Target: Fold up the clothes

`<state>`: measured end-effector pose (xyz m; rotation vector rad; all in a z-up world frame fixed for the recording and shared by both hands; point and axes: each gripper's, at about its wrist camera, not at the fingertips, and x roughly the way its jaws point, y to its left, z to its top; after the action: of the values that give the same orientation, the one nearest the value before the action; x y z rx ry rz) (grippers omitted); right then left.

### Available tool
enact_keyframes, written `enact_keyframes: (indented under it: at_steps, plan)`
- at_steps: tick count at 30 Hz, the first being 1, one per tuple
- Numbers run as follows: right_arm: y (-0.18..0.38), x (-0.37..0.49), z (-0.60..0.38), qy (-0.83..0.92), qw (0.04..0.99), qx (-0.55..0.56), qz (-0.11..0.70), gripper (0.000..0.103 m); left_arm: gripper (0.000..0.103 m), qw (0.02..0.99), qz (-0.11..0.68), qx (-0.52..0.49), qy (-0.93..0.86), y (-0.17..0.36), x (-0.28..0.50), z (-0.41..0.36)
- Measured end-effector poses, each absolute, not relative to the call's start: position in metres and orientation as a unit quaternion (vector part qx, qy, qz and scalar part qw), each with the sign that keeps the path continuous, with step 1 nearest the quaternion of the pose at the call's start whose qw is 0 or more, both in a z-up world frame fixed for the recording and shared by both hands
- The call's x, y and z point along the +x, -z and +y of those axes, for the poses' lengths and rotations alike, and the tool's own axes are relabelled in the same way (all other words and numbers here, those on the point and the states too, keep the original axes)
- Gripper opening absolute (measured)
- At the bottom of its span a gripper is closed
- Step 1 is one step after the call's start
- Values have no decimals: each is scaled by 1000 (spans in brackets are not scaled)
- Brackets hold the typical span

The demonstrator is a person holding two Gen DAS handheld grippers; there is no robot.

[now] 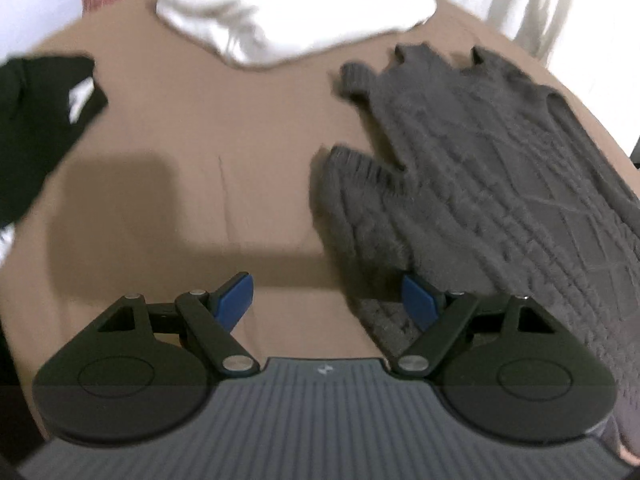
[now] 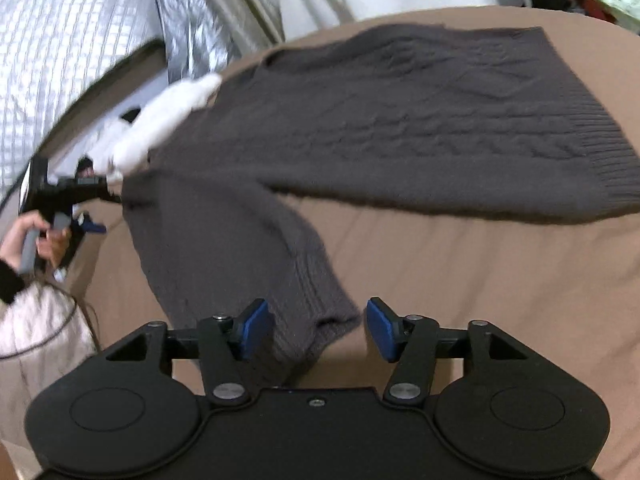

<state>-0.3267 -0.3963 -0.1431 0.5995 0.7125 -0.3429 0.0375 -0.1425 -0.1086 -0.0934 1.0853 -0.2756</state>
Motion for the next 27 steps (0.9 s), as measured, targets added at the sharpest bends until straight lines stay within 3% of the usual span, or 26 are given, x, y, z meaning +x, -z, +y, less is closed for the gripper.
enact_keyframes:
  at_steps: [5,8,9,10,11,12,13,14,18,27]
  plan:
    - [154,-330,-393,149,870,303,359,69,92,839,529,-56,111,123,42,-151]
    - [168,-328,-391,48,856,350,377,71,91,843,526,-37,108,124,45,-168]
    - [169,-325,-389,46,857,349,377,70,85,845,523,-16,114,124,45,-177]
    - [169,-323,-387,48,858,346,376,65,67,847,517,11,121,123,45,-186]
    - [169,-320,-385,50,859,344,375,60,57,851,508,32,131,121,43,-194]
    - [168,-318,-383,60,865,336,367,42,34,853,499,41,144,118,41,-200]
    - [167,-316,-382,68,870,333,358,15,13,853,496,44,156,115,38,-206]
    - [167,-314,-381,71,870,333,356,11,9,857,486,51,163,112,33,-210]
    - [147,-320,-370,74,888,302,339,11,7,896,398,121,152,91,7,-214]
    - [88,-345,-358,22,914,301,270,11,7,922,338,87,170,52,-11,-186]
